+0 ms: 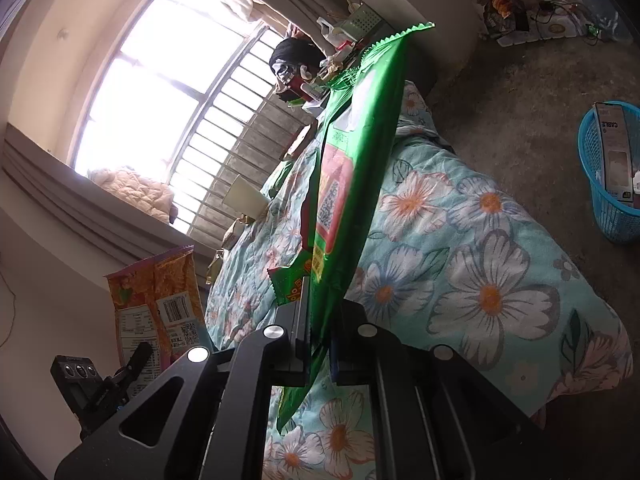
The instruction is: Collect trash
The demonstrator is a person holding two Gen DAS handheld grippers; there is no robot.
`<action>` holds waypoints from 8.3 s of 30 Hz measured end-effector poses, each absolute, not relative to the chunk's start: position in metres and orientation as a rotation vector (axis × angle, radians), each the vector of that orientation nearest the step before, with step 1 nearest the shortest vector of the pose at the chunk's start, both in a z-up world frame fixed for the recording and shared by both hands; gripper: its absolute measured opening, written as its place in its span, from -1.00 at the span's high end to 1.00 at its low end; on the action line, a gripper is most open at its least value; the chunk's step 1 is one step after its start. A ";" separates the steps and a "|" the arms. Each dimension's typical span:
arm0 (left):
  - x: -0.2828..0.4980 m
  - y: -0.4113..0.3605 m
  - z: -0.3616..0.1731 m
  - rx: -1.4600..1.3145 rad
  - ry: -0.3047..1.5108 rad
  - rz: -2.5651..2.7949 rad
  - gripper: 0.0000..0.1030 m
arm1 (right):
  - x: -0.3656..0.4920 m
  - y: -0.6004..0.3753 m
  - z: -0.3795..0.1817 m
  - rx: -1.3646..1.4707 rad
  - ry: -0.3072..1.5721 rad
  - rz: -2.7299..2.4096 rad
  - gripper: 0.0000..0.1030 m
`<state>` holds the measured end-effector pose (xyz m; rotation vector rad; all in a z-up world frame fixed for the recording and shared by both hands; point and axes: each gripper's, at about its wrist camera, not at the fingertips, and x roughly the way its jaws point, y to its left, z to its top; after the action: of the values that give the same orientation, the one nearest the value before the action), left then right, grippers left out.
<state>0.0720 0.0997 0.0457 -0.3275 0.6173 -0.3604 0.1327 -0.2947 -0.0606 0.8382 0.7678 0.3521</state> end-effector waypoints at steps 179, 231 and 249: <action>0.041 -0.075 -0.005 -0.010 0.923 -0.076 -0.83 | -0.011 -0.292 -0.012 -0.033 0.841 -0.173 -0.87; 0.071 -0.100 0.026 -0.063 0.864 -0.059 -0.83 | 0.016 -0.313 0.004 -0.043 0.817 -0.136 -0.87; 0.070 -0.100 0.025 -0.065 0.866 -0.060 -0.83 | 0.016 -0.311 0.002 -0.047 0.818 -0.134 -0.87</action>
<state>0.0700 -0.1000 0.0253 -0.0647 0.8662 -0.0595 0.0164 -0.3106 0.0024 -0.0475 0.8177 -0.1341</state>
